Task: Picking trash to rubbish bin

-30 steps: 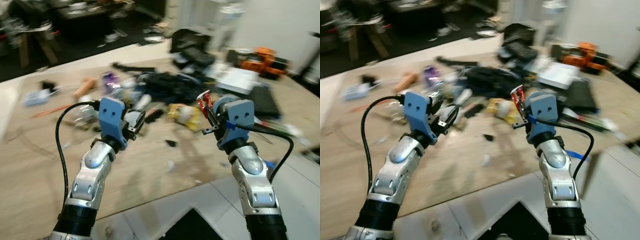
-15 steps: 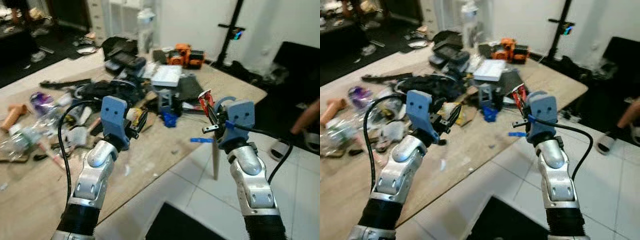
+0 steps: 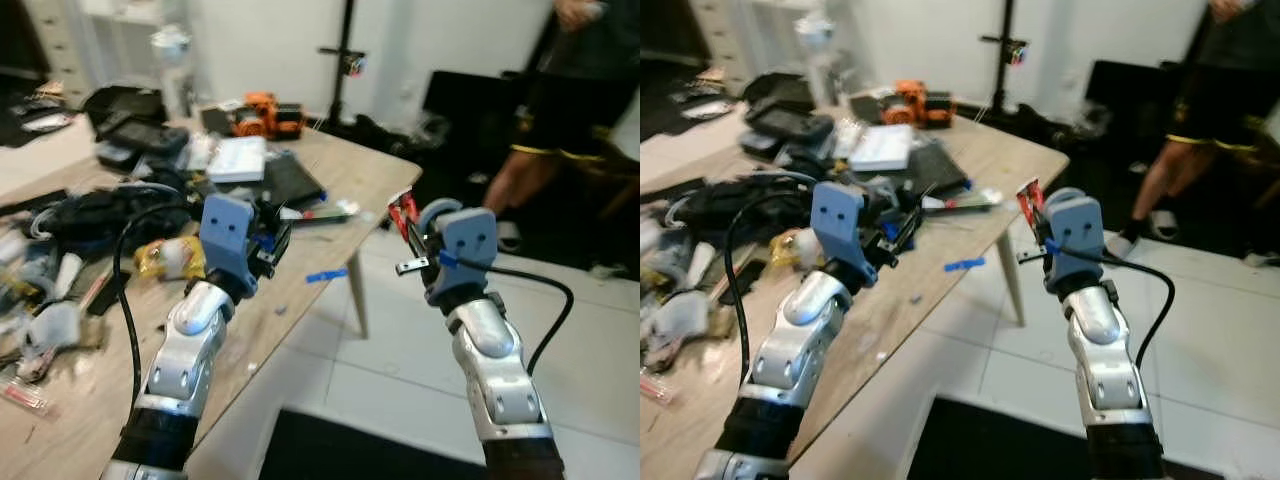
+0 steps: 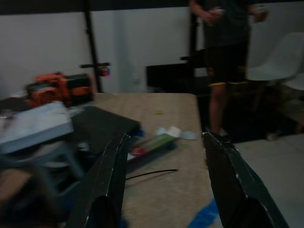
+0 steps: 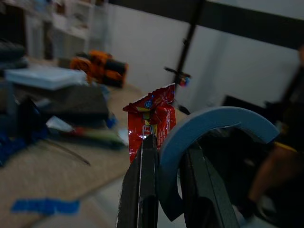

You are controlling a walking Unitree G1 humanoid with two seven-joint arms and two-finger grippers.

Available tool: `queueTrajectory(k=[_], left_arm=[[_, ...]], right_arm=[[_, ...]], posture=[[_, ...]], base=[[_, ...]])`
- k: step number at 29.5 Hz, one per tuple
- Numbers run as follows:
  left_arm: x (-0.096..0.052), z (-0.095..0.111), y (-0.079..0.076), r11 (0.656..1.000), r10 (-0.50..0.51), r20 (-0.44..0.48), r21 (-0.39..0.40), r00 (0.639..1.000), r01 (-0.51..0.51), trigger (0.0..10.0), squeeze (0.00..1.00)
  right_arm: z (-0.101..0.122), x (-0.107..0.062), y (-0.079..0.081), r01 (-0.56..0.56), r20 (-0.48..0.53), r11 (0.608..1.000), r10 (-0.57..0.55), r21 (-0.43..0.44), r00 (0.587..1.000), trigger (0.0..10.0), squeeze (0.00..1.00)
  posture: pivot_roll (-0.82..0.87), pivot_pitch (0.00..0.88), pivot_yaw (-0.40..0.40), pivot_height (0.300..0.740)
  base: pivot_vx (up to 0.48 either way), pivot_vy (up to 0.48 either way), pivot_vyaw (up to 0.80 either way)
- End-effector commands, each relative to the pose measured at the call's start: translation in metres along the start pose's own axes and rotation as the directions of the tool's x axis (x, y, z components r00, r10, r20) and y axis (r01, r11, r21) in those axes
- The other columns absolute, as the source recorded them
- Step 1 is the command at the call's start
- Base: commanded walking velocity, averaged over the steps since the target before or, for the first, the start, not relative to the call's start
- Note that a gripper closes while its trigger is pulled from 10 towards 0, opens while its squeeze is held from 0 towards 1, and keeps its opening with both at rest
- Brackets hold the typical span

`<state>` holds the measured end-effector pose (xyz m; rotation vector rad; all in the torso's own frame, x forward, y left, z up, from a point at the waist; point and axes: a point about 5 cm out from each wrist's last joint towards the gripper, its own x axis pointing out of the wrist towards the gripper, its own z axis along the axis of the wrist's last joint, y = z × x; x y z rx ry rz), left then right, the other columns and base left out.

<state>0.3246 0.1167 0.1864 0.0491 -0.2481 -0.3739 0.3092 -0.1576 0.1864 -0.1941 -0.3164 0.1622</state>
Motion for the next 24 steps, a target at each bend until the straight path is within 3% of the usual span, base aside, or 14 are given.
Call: queueTrajectory(k=[1,13,19,24], left_arm=[[-0.001,-0.007,-0.001,1.000,0.001,-0.023,0.001,1.000,-0.001,10.0,0.00],[0.000,-0.012,0.000,1.000,0.020,-0.027,-0.005,0.999,-0.020,10.0,0.00],[-0.006,-0.030,-0.002,0.999,0.045,-0.128,-0.020,0.991,-0.048,10.0,0.00],[-0.011,-0.033,-0.002,0.998,0.060,-0.140,-0.022,0.988,-0.064,10.0,0.00]], right_arm=[[-0.005,-0.002,0.001,-0.005,-0.018,1.000,0.005,-0.003,1.000,10.0,0.00],[-0.016,-0.005,0.001,-0.003,-0.062,1.000,0.004,0.020,0.998,10.0,0.00],[-0.023,-0.006,0.008,-0.016,-0.084,0.999,0.021,0.050,0.996,10.0,0.00],[-0.033,-0.009,0.012,-0.011,-0.122,0.997,0.020,0.077,0.992,10.0,0.00]], posture=[[-0.13,0.074,-0.010,0.740],[-0.13,0.050,-0.038,0.740],[-0.10,0.053,-0.047,0.740],[-0.09,0.058,-0.052,0.740]], base=[[0.000,0.000,-0.80],[0.000,0.000,-0.80],[0.000,0.000,-0.80],[0.000,0.000,-0.80]])
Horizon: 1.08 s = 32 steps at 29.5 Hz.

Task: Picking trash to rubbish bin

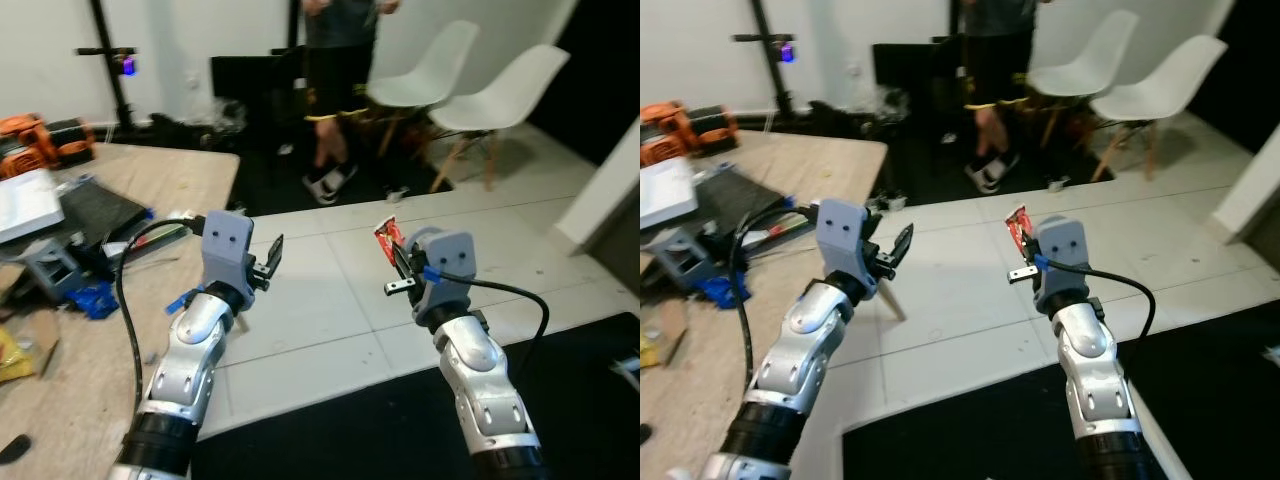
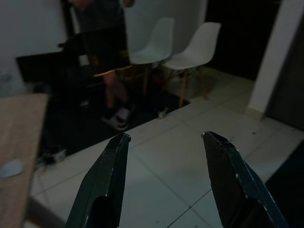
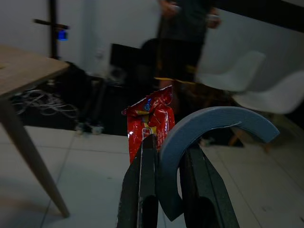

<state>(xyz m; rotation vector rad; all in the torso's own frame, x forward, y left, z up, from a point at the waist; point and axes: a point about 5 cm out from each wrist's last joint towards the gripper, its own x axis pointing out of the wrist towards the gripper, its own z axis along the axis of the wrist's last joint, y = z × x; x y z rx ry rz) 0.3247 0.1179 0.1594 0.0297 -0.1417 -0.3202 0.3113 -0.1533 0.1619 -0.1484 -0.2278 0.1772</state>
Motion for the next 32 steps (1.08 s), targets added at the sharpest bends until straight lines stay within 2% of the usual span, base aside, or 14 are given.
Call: queueTrajectory(k=[1,5,9,19,22,27,32], left_arm=[[-0.006,-0.008,0.001,1.000,0.014,-0.038,0.014,0.999,-0.013,10.0,0.00],[-0.008,-0.012,0.000,0.999,0.003,-0.059,0.043,0.998,0.000,10.0,0.00],[-0.006,-0.008,-0.006,0.999,-0.017,-0.041,0.046,0.999,0.018,10.0,0.00],[0.003,-0.003,-0.005,0.999,-0.015,-0.034,0.043,0.999,0.016,10.0,0.00],[0.003,-0.005,-0.005,1.000,-0.004,-0.044,0.008,0.999,0.004,10.0,0.00],[0.000,-0.006,-0.004,0.999,-0.006,-0.052,0.051,0.999,0.009,10.0,0.00],[-0.003,-0.007,-0.003,1.000,-0.004,-0.046,0.026,0.999,0.005,10.0,0.00]], right_arm=[[-0.013,-0.004,0.005,0.000,-0.050,0.999,0.001,0.032,0.999,10.0,0.00],[-0.015,-0.006,0.014,-0.024,-0.055,0.999,0.027,0.043,0.998,10.0,0.00],[-0.017,-0.007,0.013,-0.024,-0.060,0.999,0.026,0.041,0.998,10.0,0.00],[-0.016,-0.004,0.012,-0.008,-0.052,0.999,0.010,0.044,0.999,10.0,0.00],[-0.016,-0.004,0.013,-0.010,-0.053,0.999,0.012,0.045,0.999,10.0,0.00],[-0.017,-0.004,0.013,-0.013,-0.057,0.999,0.015,0.048,0.998,10.0,0.00],[-0.018,-0.006,0.014,-0.016,-0.062,0.999,0.019,0.050,0.998,10.0,0.00]], posture=[[-0.08,0.061,-0.052,0.740],[-0.09,0.065,-0.049,0.740],[-0.09,0.051,-0.044,0.740],[-0.09,0.027,-0.034,0.740],[-0.09,0.023,-0.033,0.740],[-0.09,0.027,-0.037,0.740],[-0.09,0.029,-0.040,0.740]], base=[[0.000,0.000,-0.80],[0.000,0.000,-0.80],[0.000,0.000,-0.80],[0.000,0.000,-0.80],[0.000,0.000,-0.80],[0.000,0.000,-0.80],[0.000,0.000,-0.80]])
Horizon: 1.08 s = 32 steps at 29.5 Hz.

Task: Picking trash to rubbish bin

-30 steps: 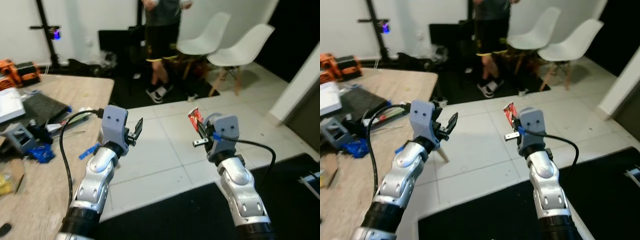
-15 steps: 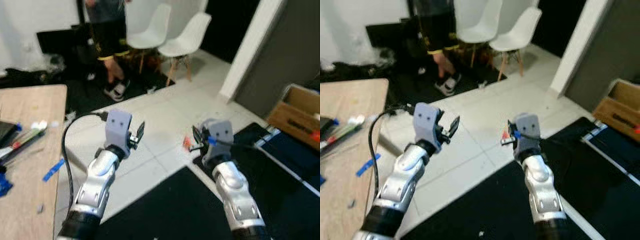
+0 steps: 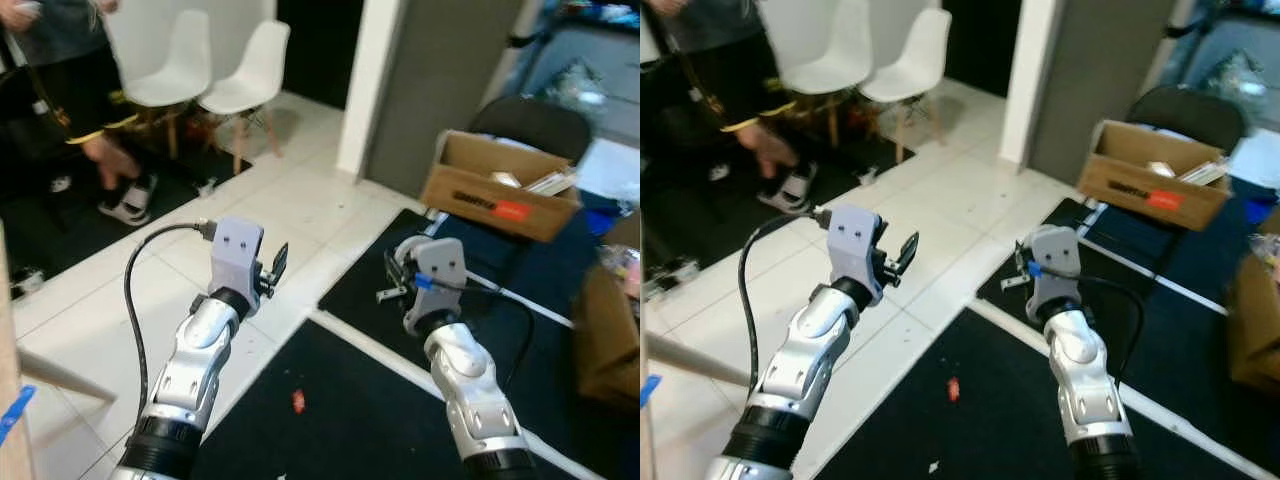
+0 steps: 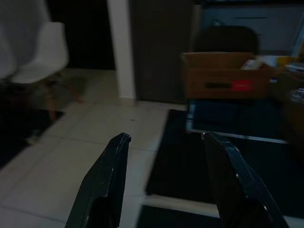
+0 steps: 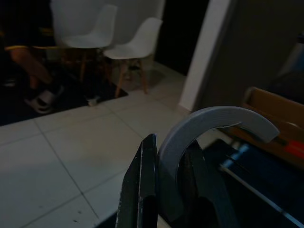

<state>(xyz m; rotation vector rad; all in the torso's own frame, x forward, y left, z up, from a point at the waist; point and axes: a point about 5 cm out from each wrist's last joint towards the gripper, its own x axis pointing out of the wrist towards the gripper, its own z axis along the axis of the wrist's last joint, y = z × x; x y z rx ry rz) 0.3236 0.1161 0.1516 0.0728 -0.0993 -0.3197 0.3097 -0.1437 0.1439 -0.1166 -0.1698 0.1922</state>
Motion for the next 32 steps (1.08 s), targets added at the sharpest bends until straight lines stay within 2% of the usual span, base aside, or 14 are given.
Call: queueTrajectory(k=[1,8,14,30,32], left_arm=[[-0.002,0.001,-0.001,1.000,-0.004,0.004,-0.019,1.000,0.004,10.0,0.00],[-0.001,-0.001,-0.001,1.000,0.001,-0.020,0.022,1.000,0.000,10.0,0.00],[-0.001,0.001,0.000,1.000,0.012,-0.003,-0.026,1.000,-0.012,10.0,0.00],[-0.001,0.000,-0.001,0.999,0.019,-0.007,-0.034,1.000,-0.019,10.0,0.00],[-0.004,-0.008,0.002,0.998,0.036,-0.027,-0.058,0.999,-0.038,10.0,0.00]], right_arm=[[-0.003,-0.003,0.002,-0.003,-0.011,1.000,0.004,0.013,1.000,10.0,0.00],[-0.005,-0.002,0.004,-0.011,-0.018,1.000,0.011,0.016,1.000,10.0,0.00],[-0.006,-0.002,0.003,-0.004,-0.022,1.000,0.004,0.018,1.000,10.0,0.00],[-0.011,-0.001,0.002,0.010,-0.046,1.000,-0.009,0.025,0.999,10.0,0.00],[-0.020,-0.003,0.003,-0.007,-0.105,0.999,0.011,0.037,0.994,10.0,0.00]], posture=[[-0.09,0.029,-0.040,0.740],[-0.09,0.028,-0.042,0.740],[-0.09,0.028,-0.040,0.740],[-0.08,0.024,-0.042,0.740],[-0.08,0.023,-0.042,0.740]], base=[[0.000,0.000,-0.80],[0.000,0.000,-0.80],[0.000,0.000,-0.80],[0.000,0.000,-0.80],[0.000,0.000,-0.78]])
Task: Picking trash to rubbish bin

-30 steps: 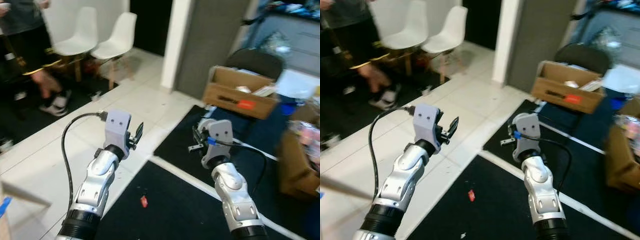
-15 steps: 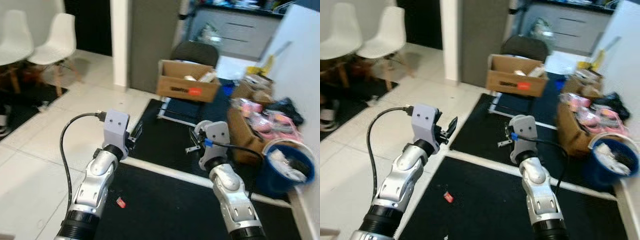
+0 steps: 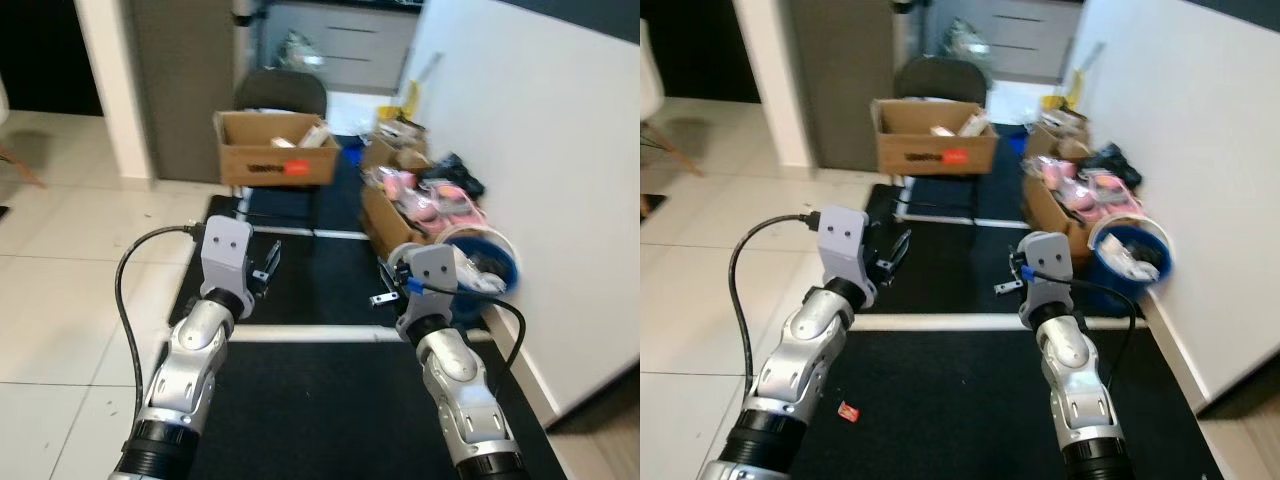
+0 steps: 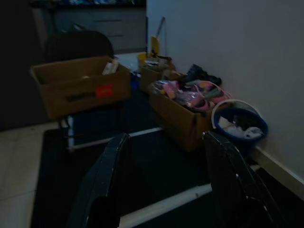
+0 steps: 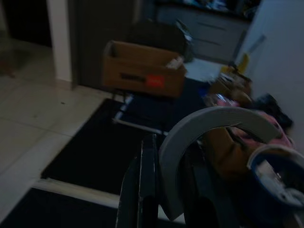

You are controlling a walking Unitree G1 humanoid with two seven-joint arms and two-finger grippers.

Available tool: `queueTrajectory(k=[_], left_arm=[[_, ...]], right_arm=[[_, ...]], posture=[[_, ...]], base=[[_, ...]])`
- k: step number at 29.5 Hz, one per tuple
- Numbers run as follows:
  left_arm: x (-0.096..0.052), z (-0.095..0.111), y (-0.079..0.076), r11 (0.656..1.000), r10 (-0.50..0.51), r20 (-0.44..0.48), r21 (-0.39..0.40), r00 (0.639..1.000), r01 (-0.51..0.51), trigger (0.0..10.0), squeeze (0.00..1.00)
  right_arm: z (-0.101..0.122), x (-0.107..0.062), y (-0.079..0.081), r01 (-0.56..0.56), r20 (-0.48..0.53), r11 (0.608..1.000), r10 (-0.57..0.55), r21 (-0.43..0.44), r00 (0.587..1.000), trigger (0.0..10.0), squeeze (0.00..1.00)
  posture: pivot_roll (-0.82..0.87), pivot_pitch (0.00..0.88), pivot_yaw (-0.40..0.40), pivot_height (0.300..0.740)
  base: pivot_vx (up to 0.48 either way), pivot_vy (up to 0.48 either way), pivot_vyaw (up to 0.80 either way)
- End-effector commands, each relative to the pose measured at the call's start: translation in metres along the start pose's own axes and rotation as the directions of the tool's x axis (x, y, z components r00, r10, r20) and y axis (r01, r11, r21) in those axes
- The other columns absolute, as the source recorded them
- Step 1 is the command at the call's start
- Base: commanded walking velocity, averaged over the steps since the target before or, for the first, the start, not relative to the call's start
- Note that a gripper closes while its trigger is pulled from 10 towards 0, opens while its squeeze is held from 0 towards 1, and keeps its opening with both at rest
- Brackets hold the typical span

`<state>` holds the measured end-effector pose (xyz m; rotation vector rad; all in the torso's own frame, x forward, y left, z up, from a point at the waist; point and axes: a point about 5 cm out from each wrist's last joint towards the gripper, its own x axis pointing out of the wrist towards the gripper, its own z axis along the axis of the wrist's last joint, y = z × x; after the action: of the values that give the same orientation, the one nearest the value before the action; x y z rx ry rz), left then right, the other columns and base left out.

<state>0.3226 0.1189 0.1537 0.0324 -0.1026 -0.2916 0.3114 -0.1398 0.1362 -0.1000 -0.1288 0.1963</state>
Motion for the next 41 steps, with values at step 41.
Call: queueTrajectory(k=[41], left_arm=[[-0.053,-0.119,0.062,0.944,0.296,-0.420,-0.005,0.858,-0.329,10.0,0.00]], right_arm=[[-0.128,-0.071,-0.025,0.114,-0.504,0.993,-0.117,-0.037,0.856,10.0,0.00]], posture=[[-0.08,0.051,-0.036,0.740]], base=[[0.000,0.000,0.00]])
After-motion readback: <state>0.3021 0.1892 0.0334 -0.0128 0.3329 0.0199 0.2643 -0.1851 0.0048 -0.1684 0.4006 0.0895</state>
